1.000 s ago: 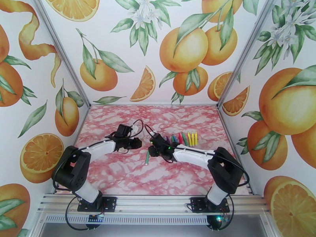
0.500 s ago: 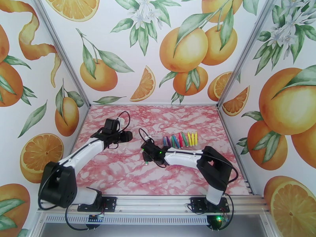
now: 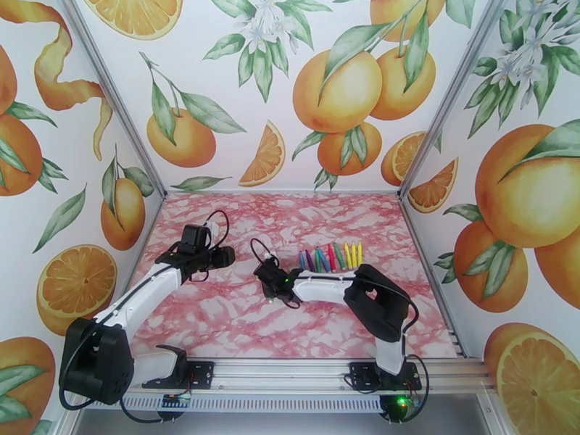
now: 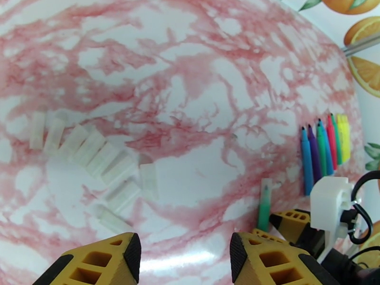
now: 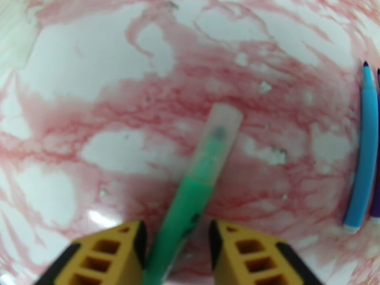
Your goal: Open the pen caps
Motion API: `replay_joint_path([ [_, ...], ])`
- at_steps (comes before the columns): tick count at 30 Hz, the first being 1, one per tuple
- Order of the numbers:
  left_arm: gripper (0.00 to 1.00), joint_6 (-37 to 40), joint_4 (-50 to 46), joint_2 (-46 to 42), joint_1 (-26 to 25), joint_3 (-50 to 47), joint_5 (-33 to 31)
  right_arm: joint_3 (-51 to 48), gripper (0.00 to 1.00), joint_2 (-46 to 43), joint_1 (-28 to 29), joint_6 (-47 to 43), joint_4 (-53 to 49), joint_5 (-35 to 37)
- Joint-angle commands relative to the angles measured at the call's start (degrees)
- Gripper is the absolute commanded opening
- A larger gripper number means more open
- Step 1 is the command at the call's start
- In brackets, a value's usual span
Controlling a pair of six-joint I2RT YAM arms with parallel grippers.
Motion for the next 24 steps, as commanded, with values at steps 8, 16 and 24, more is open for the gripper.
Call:
replay_joint_path([
  [8, 0.56, 1.3, 1.5, -2.7, 0.4, -1.9, 0.2, 0.4, 0.23, 3.3, -1.4, -2.6, -2.4, -0.4],
  [16, 0.56, 0.7, 4.0, -1.5, 0.3, -2.4, 3.3, -4.9, 0.18, 0.4, -3.7, -5.8, 3.6, -5.6],
  [24, 0.58, -2.4, 9.2, -0.6, -0.2, -3.4, 9.6, -11.6, 0.14, -7.3, -6.1, -10.1, 12.8, -14.4],
])
